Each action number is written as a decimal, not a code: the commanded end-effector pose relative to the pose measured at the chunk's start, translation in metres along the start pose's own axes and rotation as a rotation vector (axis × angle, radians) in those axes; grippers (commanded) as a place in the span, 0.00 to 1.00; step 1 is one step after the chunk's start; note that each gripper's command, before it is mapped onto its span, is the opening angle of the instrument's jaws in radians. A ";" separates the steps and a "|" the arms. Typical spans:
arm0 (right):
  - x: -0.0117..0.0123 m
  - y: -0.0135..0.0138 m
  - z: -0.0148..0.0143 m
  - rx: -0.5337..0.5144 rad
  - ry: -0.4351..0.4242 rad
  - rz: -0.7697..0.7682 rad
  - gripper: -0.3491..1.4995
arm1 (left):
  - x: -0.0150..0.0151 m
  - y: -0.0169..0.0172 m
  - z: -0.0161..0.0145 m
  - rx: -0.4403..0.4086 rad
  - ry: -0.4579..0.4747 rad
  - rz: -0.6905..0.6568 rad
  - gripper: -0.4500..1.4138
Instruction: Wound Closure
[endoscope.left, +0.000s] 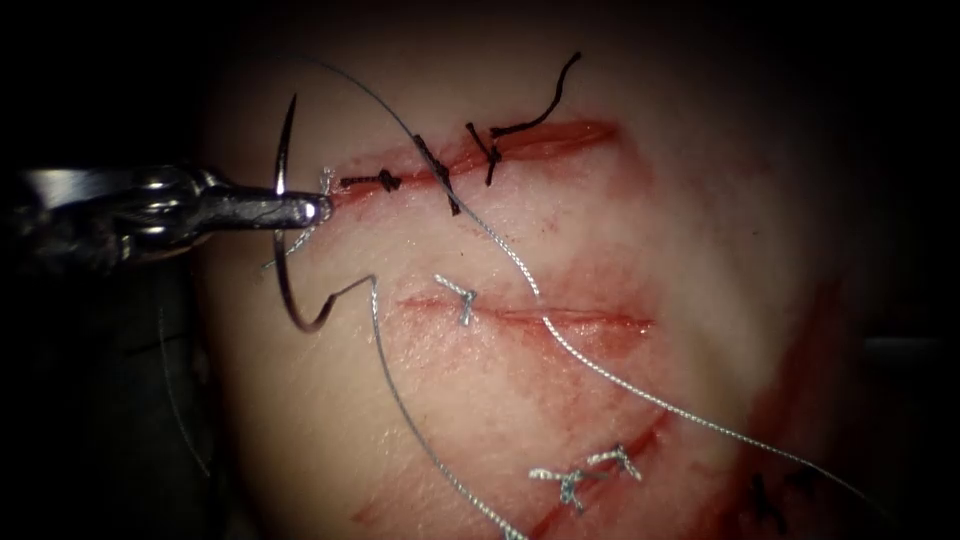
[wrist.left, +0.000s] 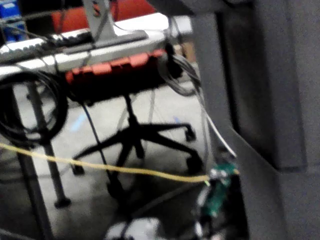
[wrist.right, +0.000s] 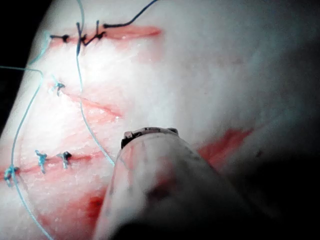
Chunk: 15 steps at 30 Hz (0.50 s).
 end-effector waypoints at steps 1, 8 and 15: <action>0.0005 -0.0022 0.0027 0.002 0.028 -0.024 0.75 | -0.0002 -0.0006 0.0004 0.000 0.000 -0.001 0.00; 0.0005 -0.0060 0.0078 0.054 0.034 -0.102 0.45 | -0.0002 -0.0007 0.0005 0.008 0.000 -0.006 0.00; -0.0011 -0.0081 0.0126 0.105 -0.006 -0.131 0.66 | -0.0004 -0.0009 0.0007 0.019 -0.005 -0.004 0.00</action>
